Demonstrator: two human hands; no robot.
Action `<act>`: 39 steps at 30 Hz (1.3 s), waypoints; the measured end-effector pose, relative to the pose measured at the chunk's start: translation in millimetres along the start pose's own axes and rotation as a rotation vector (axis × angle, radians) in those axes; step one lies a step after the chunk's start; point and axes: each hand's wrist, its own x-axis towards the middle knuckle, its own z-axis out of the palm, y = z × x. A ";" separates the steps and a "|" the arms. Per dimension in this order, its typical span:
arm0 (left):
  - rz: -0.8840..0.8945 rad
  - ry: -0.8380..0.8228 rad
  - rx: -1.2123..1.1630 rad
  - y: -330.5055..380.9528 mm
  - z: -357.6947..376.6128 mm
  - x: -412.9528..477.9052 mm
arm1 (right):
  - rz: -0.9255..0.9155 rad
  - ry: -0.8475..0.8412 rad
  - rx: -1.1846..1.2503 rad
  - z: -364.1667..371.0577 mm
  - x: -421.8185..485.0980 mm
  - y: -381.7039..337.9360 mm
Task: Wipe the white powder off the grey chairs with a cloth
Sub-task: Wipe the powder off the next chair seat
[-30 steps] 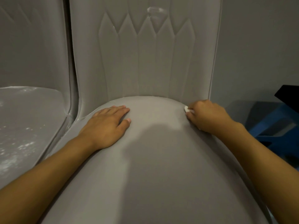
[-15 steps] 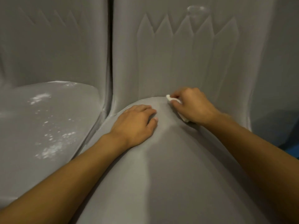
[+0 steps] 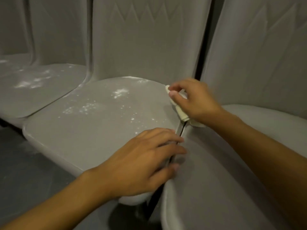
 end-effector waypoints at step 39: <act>-0.161 -0.009 0.083 -137.3 -23.0 -93.0 | 0.296 -0.025 -0.006 46.5 -17.1 -31.7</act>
